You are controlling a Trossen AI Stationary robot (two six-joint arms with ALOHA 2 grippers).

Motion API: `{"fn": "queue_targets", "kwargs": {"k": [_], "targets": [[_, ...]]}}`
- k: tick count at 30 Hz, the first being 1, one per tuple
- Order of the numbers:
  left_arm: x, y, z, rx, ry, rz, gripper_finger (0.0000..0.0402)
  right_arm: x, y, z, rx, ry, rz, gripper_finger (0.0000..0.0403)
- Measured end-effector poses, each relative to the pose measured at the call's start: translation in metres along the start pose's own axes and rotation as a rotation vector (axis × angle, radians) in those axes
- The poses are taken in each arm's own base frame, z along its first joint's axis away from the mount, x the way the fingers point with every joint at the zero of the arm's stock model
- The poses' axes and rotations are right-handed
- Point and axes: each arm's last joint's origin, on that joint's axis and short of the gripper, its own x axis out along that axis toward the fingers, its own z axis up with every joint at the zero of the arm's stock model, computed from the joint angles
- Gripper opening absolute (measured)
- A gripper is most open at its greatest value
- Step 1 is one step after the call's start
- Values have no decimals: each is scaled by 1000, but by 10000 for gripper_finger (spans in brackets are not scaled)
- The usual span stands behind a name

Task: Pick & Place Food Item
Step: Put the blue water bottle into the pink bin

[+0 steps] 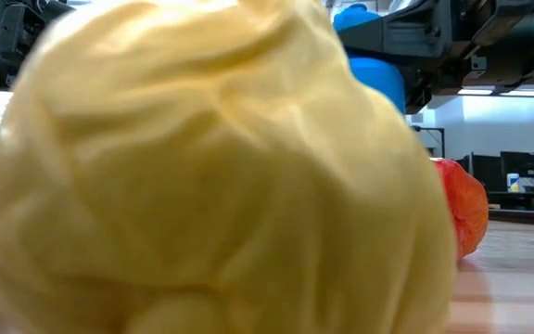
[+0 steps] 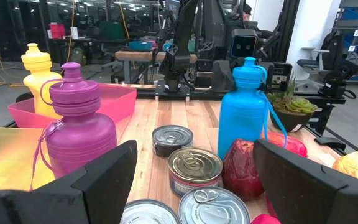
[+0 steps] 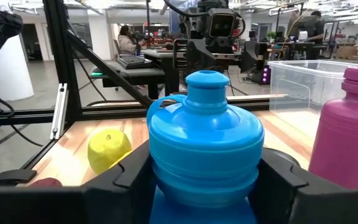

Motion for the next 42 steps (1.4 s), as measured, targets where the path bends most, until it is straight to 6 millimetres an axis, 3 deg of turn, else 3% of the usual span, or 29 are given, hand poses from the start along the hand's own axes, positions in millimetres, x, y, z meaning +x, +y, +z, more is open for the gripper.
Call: {"fn": "queue_targets", "kwargs": {"k": [20,30,34,42], "targets": [[0,0,0,0,0,0,315,-1,1,4,5,-12,6,186],[0,0,0,0,-1,0,315,-14,3,40,-45,9,-24,186],[0,0,0,0,-1,0,315,-17,1,64,-99,44,-74,186],[0,0,0,0,-1,0,315,-23,-19,105,-188,101,-243,186]]}}
